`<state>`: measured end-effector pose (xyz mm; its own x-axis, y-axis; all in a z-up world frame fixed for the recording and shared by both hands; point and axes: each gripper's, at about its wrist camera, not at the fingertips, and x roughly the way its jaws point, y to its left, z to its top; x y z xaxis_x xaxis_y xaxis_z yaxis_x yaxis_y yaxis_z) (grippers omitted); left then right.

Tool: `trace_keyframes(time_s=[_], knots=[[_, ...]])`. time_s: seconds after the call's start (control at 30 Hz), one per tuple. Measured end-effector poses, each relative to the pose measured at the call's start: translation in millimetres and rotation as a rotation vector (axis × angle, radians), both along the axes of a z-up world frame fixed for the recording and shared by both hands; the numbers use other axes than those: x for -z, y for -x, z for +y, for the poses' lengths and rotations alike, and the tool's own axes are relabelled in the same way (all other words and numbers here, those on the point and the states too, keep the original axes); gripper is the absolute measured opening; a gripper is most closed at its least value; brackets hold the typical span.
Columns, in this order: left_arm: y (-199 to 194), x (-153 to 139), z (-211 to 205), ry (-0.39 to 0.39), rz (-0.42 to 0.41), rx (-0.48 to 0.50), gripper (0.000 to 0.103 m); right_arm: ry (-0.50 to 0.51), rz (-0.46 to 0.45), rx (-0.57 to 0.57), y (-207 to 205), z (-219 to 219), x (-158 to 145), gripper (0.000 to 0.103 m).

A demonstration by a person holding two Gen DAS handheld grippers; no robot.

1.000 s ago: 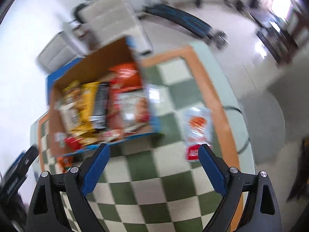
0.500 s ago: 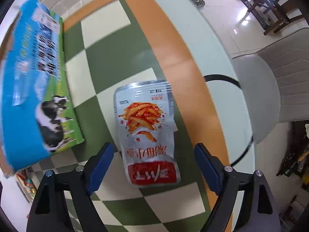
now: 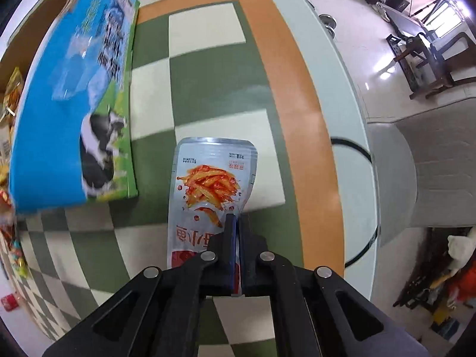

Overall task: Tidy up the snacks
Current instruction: 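Grasp the gumball bag with the left tool while the right tool holds the spicy-strip pouch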

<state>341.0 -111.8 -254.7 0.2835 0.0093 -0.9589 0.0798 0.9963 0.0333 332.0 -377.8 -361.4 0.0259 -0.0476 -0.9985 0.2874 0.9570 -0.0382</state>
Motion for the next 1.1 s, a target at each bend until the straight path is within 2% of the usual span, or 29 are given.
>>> trace_keyframes(time_s=[0.07, 0.13, 0.17, 0.23, 0.27, 0.3, 0.4, 0.47, 0.5, 0.6, 0.63, 0.8, 0.83, 0.9, 0.93, 1.1], knots=[[4.1, -0.9, 5.6, 0.004, 0.001, -0.007, 0.092, -0.030, -0.006, 0.023, 5.0, -2.6, -1.2, 0.003], [7.7, -0.4, 11.4, 0.008, 0.008, -0.020, 0.092, -0.104, -0.012, 0.100, 10.5, -11.5, -4.2, 0.005], [9.0, 0.1, 13.3, 0.010, 0.011, -0.024, 0.092, -0.117, -0.010, 0.132, 11.0, -15.0, -4.0, 0.010], [11.4, 1.6, 16.7, 0.014, 0.021, -0.032, 0.092, -0.111, -0.007, 0.150, 8.0, -16.8, -3.3, 0.044], [12.6, 2.0, 18.2, 0.016, 0.025, -0.034, 0.092, -0.105, -0.004, 0.147, 5.3, -19.0, -1.8, 0.071], [13.7, 2.1, 19.8, 0.016, 0.027, -0.037, 0.092, -0.110, -0.005, 0.138, 1.6, -16.5, -0.5, 0.076], [16.6, 1.9, 25.3, 0.010, 0.023, -0.047, 0.092, -0.116, 0.026, 0.121, -6.7, -7.8, 5.5, 0.076], [17.8, 2.5, 28.6, 0.009, 0.026, -0.054, 0.092, -0.032, 0.116, 0.060, -9.8, 5.8, 20.6, 0.075], [18.4, 2.7, 30.8, 0.008, 0.025, -0.058, 0.092, -0.040, 0.091, 0.049, -12.4, 12.4, 22.9, 0.075], [20.7, 5.1, 37.8, 0.013, 0.028, -0.075, 0.092, -0.011, 0.050, -0.008, -11.2, 26.2, 12.0, 0.046], [21.6, 6.6, 40.1, 0.017, 0.034, -0.081, 0.092, 0.012, 0.051, -0.032, -7.7, 32.8, 8.9, 0.039], [29.9, 11.3, 53.1, 0.015, 0.046, -0.096, 0.092, 0.011, 0.032, -0.137, 13.1, 53.2, -1.4, 0.030], [32.5, 12.6, 57.2, 0.014, 0.049, -0.099, 0.092, 0.000, 0.027, -0.145, 20.0, 57.0, -4.1, 0.017], [36.9, 15.7, 66.1, 0.005, 0.057, -0.104, 0.092, 0.003, 0.007, -0.171, 31.9, 65.9, -12.2, 0.009], [39.1, 17.7, 71.6, 0.001, 0.063, -0.110, 0.092, -0.005, -0.001, -0.172, 38.9, 68.8, -15.0, 0.001], [50.7, 32.1, 107.6, -0.016, 0.102, -0.167, 0.092, -0.108, -0.005, -0.165, 52.0, 87.9, -20.7, 0.001]])
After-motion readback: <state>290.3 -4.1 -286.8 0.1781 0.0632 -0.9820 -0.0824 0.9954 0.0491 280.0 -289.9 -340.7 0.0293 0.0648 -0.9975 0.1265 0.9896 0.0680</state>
